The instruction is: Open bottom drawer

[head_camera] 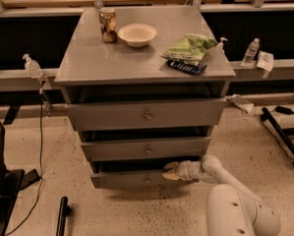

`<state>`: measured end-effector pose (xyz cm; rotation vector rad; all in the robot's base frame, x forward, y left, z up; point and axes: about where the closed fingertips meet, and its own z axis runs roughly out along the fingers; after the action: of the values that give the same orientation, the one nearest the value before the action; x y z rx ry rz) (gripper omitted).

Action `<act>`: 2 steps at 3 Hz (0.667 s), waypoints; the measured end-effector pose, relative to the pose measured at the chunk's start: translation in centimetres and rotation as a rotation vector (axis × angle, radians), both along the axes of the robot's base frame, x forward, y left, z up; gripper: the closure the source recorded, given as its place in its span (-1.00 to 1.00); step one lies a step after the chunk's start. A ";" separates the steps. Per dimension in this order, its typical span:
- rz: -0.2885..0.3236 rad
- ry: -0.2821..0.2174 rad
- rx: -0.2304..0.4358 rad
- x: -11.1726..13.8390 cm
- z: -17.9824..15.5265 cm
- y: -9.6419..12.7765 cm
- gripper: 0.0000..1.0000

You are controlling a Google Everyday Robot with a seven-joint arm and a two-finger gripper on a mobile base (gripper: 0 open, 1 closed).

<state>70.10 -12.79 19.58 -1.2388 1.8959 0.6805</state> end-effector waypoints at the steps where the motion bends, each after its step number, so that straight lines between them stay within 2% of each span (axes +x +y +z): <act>1: 0.000 0.000 0.000 0.0 0.0 0.0 1.00; 2: 0.000 0.000 0.000 0.0 0.0 0.0 0.56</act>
Offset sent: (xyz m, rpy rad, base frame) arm -0.1924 -0.0574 -0.0152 0.4149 0.0649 0.3790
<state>70.09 -12.78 19.58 -1.2389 1.8958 0.6809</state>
